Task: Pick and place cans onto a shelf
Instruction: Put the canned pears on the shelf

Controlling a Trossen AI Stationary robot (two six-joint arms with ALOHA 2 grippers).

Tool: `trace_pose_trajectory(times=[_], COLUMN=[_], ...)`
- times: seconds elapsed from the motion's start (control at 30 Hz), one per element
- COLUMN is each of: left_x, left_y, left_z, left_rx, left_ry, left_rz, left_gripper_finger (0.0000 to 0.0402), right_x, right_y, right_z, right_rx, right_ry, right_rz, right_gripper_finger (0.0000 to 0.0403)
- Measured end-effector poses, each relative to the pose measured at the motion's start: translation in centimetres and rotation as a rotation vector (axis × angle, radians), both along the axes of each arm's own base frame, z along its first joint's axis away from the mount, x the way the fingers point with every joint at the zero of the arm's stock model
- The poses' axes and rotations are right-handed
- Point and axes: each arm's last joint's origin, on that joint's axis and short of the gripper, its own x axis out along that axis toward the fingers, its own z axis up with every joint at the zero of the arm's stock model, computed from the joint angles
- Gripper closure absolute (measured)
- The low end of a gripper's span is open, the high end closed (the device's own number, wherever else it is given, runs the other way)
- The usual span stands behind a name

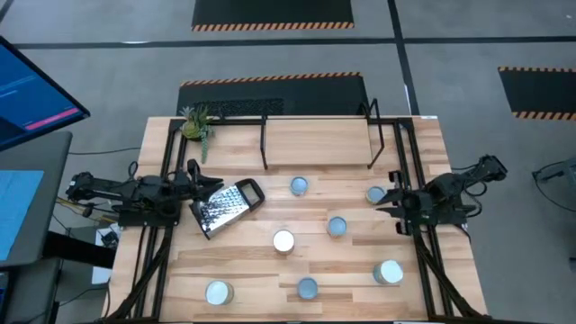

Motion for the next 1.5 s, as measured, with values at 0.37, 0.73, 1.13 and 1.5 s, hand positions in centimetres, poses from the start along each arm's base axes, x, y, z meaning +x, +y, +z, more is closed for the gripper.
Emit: trace_pose_trajectory(times=[0.37,0.73,1.13,1.5], left_x=[-0.8,-1.2,1.2,3.8], left_y=[-0.3,0.2,-0.6,-1.6], left_z=[3.3,3.9,7.2,13.0], left_rx=[0.044,0.173,0.044,-0.145], left_ry=[-0.349,-0.363,0.082,0.62], left_rz=[-0.134,0.08,-0.134,-0.296], left_gripper_finger=[0.0345,0.0345,0.0345,0.0345], right_x=[-1.4,-0.9,-0.1,0.3], right_y=[0.2,-0.2,-2.1,-2.5], right_z=[2.2,1.8,1.1,0.3], right_rx=[0.051,-0.074,0.269,0.278], right_ry=[-0.258,-0.255,-0.087,-0.002], right_rz=[0.257,0.116,-0.32,-0.397], right_gripper_finger=[0.0321,0.0321,0.0321,0.0321])
